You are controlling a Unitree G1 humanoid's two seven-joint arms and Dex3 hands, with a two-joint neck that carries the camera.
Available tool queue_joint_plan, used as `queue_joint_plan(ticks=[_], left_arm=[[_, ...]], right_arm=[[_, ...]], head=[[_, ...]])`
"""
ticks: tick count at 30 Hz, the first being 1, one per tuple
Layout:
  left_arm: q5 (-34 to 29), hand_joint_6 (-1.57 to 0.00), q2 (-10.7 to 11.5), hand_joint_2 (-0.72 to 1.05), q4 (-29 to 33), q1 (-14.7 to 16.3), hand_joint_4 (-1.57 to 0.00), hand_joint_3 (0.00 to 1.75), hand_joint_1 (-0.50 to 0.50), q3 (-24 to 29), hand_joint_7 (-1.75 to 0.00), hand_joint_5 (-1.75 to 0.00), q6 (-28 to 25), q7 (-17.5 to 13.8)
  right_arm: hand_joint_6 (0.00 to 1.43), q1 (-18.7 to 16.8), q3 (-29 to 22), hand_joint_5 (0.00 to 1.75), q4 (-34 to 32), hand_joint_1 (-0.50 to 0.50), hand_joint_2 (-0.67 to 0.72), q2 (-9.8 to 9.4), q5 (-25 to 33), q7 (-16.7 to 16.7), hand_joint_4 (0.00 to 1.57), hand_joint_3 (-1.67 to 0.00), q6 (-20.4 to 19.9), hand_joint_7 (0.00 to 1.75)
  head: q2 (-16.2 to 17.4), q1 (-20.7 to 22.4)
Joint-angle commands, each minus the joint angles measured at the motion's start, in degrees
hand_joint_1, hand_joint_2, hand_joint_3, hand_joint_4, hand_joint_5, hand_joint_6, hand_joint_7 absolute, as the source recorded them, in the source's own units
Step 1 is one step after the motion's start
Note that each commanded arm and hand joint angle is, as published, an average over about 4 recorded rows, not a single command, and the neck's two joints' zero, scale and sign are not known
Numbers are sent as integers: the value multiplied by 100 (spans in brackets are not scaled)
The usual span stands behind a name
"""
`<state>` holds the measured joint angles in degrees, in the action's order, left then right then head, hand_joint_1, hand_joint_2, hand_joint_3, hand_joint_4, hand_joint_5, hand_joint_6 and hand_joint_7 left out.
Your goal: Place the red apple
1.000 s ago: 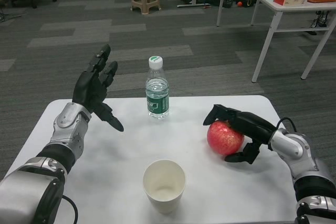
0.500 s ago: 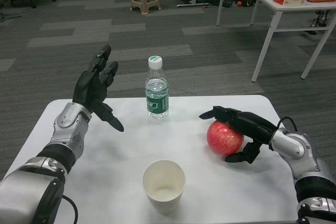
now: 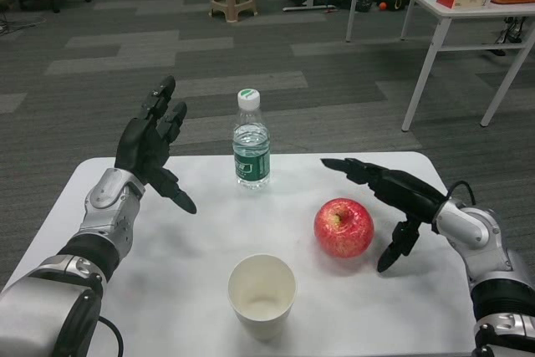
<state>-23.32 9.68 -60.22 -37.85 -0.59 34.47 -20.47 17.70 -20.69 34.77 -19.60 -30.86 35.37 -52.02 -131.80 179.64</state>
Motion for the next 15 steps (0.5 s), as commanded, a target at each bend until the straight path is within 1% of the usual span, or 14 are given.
queue_joint_plan(ticks=[1,3,5,8,10,13,15], left_arm=[[-32,0,17,-46,-5,32,0,0,-50,22,-14,-10,42,17],[-32,0,17,-46,-7,15,0,0,-50,20,-14,-10,42,17],[-32,0,17,-46,-7,8,0,0,-50,18,-14,-10,42,17],[-32,0,19,-46,-14,-1,0,0,-50,15,-14,-10,42,17],[-32,0,23,-46,-16,-7,0,0,-50,15,-14,-10,42,17],[-32,0,23,-53,-16,-14,0,0,-50,15,-14,-10,42,17],[-30,0,19,-50,-16,-18,0,0,-50,15,-14,-10,42,17]], right_arm=[[0,-74,-29,0,-38,-48,72,46,330,40,0,0,313,10],[0,-74,-22,0,-130,-46,72,143,581,40,0,0,440,7],[0,-74,-16,0,-183,-46,72,200,702,40,0,0,513,7],[0,-61,-3,0,-286,-46,72,312,935,25,0,0,594,2],[0,-28,8,0,-451,-46,72,433,1207,7,0,0,744,0],[0,60,8,0,-671,-46,72,589,1535,-43,0,0,987,0],[0,163,8,0,-840,-46,72,694,1803,-149,0,0,1216,0]], head=[[13,-4],[18,-4],[24,-7],[28,-18],[24,-31],[12,-27],[3,-7]])
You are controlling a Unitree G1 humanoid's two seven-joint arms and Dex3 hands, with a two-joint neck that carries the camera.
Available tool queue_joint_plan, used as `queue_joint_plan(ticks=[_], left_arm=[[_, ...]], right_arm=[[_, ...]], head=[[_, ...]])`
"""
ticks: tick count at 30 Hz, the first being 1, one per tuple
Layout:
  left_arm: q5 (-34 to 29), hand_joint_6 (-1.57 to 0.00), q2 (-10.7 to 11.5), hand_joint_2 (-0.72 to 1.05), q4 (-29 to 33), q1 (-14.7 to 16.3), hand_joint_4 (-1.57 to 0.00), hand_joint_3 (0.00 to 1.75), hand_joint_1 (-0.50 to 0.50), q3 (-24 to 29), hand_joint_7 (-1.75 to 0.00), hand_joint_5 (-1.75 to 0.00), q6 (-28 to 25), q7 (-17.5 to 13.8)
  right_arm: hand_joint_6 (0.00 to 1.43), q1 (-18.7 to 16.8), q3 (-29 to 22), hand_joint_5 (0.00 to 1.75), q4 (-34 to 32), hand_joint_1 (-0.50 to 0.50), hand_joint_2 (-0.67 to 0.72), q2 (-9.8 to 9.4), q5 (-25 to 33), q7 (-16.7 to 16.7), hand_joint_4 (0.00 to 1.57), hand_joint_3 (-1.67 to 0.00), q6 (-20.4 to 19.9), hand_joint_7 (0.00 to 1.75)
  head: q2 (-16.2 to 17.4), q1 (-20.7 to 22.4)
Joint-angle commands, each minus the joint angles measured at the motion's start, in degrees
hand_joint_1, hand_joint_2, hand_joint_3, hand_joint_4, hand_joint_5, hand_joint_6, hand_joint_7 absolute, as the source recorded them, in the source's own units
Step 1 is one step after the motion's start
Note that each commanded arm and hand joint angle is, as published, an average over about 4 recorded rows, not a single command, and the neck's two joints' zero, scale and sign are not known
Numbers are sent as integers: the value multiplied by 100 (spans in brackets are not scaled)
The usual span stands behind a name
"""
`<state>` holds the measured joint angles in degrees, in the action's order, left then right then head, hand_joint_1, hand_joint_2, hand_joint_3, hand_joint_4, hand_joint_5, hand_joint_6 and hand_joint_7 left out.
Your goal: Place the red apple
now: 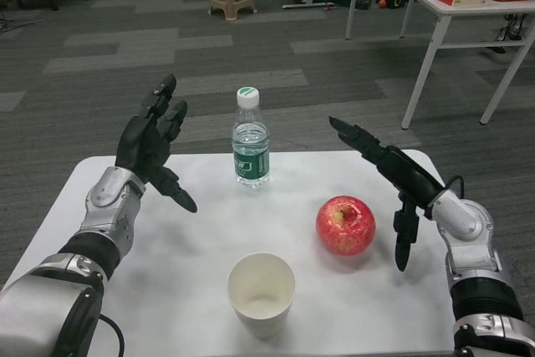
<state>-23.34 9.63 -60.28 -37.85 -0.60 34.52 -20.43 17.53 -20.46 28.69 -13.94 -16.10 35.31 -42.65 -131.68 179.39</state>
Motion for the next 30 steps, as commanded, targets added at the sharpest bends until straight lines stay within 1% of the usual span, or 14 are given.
queue_joint_plan(ticks=[1,5,7,11,15,23,30], left_arm=[[-26,0,21,-48,-10,-21,0,0,-50,16,-14,-10,37,13],[-31,0,21,-46,-10,-21,0,0,-49,21,-14,-10,42,13],[-26,0,21,-46,-6,-16,0,0,-49,29,-14,-10,59,13],[-22,0,21,-48,12,-16,0,0,-50,47,-14,-10,86,13],[-9,0,30,-46,16,-21,0,0,-50,51,-14,-10,90,13],[22,0,39,-46,16,-60,0,0,-50,56,-14,-10,99,13],[24,0,30,-46,25,-73,0,0,-50,60,-14,-10,149,13]], right_arm=[[0,220,-11,0,-298,-46,72,155,441,-209,0,0,381,0],[0,348,42,0,-487,-46,72,137,841,-604,0,0,631,0],[0,427,60,0,-545,-46,72,89,1021,-789,0,0,675,0],[0,603,69,0,-641,-46,72,-69,1188,-1031,0,0,675,0],[0,673,47,0,-799,-46,72,-227,1311,-1264,0,0,666,0],[0,695,-134,0,-914,-46,72,-267,1588,-1606,0,0,697,0],[0,647,-116,0,-865,-46,72,-302,1610,-1692,0,0,697,0]], head=[[-12,25],[-37,36],[-42,33],[-58,63],[-68,39],[-80,19],[-108,53]])
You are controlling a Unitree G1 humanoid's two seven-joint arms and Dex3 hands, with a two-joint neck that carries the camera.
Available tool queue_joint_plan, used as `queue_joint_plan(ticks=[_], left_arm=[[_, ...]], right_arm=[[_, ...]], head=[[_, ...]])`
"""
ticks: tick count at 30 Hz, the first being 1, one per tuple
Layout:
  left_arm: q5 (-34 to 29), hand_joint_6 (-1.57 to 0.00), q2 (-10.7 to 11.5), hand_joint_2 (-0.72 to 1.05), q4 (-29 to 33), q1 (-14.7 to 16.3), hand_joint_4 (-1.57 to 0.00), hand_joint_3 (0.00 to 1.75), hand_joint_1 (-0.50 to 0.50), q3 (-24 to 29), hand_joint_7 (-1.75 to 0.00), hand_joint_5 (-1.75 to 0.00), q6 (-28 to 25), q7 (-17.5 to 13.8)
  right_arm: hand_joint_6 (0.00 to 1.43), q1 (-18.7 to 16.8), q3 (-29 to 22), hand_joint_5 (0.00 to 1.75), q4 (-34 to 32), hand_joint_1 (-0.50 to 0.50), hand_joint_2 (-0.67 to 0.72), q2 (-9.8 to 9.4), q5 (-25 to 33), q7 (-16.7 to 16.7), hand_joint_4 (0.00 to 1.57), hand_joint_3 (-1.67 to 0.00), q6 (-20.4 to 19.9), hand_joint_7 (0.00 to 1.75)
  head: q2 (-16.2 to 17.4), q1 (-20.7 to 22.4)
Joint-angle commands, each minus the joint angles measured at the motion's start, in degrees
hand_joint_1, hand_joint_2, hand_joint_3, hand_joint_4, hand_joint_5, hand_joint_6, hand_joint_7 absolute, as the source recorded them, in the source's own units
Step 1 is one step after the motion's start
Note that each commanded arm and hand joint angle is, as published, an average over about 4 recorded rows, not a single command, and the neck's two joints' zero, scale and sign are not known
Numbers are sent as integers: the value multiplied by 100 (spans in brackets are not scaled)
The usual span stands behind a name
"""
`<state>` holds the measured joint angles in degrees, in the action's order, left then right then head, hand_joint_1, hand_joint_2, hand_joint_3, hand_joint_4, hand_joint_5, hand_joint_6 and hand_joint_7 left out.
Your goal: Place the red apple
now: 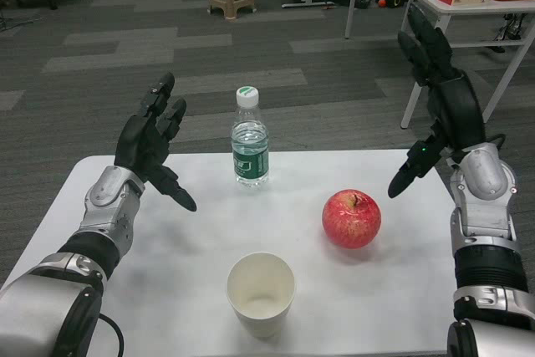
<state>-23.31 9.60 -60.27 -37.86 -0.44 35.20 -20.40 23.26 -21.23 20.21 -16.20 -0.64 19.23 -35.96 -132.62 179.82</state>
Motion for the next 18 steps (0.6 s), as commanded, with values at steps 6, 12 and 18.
queue_joint_plan(ticks=[6,12,18], left_arm=[[26,0,33,-46,33,-88,0,0,-50,44,-14,-10,108,16],[28,0,33,-46,37,-99,0,0,-50,44,-14,-10,119,19],[28,0,24,-46,37,-121,0,0,-50,44,-14,-10,128,27]], right_arm=[[0,49,-6,0,46,-46,72,-72,66,-108,0,0,27,0],[0,47,23,0,97,-46,72,-59,81,-139,0,0,27,0],[0,56,98,0,167,-46,72,-59,94,-152,0,0,23,0]], head=[[-31,15],[-32,35],[-137,79]])
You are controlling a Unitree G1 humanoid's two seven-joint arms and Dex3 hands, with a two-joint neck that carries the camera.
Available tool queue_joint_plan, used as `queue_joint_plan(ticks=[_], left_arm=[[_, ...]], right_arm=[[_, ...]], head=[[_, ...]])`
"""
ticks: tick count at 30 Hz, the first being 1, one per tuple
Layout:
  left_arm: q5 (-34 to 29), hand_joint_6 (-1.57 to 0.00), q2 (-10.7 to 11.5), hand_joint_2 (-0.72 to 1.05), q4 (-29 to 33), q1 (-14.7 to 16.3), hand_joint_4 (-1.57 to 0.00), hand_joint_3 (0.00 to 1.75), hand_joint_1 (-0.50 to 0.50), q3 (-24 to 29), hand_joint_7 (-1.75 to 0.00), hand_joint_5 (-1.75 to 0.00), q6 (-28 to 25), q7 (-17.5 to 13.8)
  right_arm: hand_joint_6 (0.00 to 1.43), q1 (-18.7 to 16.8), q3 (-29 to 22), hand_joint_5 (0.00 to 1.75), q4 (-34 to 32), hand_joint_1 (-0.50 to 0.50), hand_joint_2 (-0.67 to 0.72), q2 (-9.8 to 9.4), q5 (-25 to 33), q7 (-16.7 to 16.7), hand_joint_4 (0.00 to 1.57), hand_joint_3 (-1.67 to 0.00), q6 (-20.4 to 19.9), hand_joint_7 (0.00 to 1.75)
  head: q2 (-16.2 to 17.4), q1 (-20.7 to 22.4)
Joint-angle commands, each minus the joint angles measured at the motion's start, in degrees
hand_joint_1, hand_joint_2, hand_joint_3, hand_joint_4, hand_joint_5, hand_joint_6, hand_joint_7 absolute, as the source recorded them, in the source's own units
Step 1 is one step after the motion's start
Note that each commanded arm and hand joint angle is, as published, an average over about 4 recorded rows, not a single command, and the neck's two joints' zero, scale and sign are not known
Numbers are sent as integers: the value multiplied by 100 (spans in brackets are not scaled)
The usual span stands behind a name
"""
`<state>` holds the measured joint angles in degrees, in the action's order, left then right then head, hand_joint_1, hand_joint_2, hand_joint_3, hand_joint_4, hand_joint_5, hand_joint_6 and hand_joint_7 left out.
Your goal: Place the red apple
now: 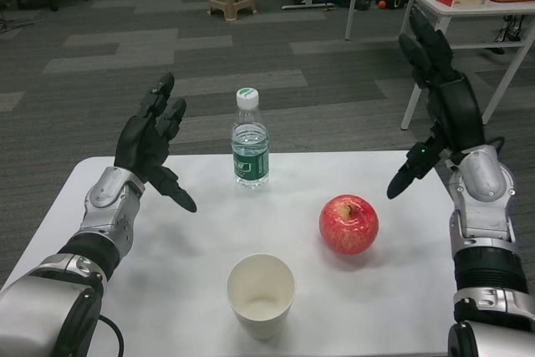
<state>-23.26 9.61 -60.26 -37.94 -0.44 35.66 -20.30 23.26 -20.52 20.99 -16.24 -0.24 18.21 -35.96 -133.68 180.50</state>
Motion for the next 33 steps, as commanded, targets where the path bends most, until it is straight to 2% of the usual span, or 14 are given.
queue_joint_plan(ticks=[1,10,12,16,19,33], left_arm=[[23,0,24,-46,34,-115,0,0,-50,46,-14,-10,82,19],[19,0,24,-46,32,-144,0,0,-50,52,-14,-10,104,35],[15,0,24,-46,32,-148,0,0,-50,52,-14,-10,108,39],[10,0,24,-46,32,-153,0,0,-50,52,-14,-10,126,52],[4,0,8,-46,34,-153,0,0,-50,55,-14,-10,145,59],[-3,0,-68,-46,124,-135,0,0,-50,96,-14,-10,253,92]], right_arm=[[0,62,35,0,103,-46,72,-52,57,-61,0,0,18,0],[0,91,153,0,151,-46,72,7,125,-160,0,0,-17,0],[0,91,149,0,169,-46,69,25,129,-230,0,0,-100,0],[0,91,145,0,204,-46,72,69,129,-393,0,0,-236,0],[0,84,149,0,204,-46,72,84,136,-397,0,0,-236,0],[0,117,189,0,323,-46,66,152,120,-665,0,0,-236,0]], head=[[-32,11],[-104,-11],[-122,-2],[-178,23],[-259,58],[-1078,242]])
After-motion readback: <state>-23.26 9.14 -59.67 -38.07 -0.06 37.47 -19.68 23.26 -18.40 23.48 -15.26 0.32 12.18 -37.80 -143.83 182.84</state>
